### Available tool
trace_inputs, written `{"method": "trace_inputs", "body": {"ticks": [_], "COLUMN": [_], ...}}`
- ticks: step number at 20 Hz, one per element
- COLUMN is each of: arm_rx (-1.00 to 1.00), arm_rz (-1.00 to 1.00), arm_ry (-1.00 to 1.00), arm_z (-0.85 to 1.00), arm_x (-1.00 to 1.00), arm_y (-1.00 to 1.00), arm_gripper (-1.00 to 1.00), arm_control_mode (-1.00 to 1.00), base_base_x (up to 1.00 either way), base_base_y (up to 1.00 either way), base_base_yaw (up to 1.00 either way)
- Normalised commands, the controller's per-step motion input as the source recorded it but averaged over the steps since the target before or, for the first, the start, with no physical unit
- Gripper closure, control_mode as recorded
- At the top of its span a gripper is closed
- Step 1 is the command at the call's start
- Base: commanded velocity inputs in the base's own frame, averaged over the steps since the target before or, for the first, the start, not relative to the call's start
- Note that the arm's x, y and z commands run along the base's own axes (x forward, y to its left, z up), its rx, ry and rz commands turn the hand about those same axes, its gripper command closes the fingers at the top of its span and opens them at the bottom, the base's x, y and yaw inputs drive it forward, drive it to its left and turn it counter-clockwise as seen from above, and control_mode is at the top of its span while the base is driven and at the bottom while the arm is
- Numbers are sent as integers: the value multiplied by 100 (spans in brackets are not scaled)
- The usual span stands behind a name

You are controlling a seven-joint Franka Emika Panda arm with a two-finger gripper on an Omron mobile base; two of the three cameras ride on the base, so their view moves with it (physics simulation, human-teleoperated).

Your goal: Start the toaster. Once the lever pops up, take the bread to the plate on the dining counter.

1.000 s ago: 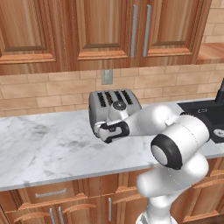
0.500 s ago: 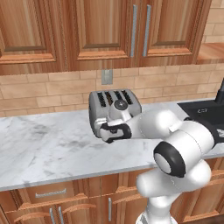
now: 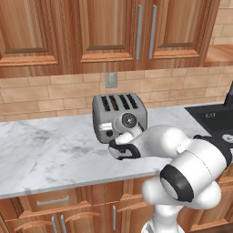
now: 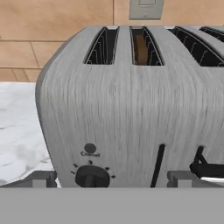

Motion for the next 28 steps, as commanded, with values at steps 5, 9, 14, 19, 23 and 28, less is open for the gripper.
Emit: {"method": "trace_inputs", "body": {"ticks": [5, 9, 14, 19, 23, 28], "arm_rx": [0, 0, 0, 0, 0, 0], "arm_rz": [0, 0, 0, 0, 0, 0], "arm_ry": [-20, -14, -12, -5, -1, 0], "arm_z": [23, 20, 12, 2, 1, 8], "arm_x": [-2, -8, 0, 1, 6, 14], "arm_y": [0, 0, -1, -10, -18, -18], "arm_gripper": [-100, -100, -100, -100, -100, -100], "arm_control_mode": [-100, -100, -100, -100, -100, -100], "base_base_x": [0, 0, 0, 0, 0, 0], "base_base_y": [0, 0, 0, 0, 0, 0], "base_base_yaw": [0, 0, 0, 0, 0, 0]}}
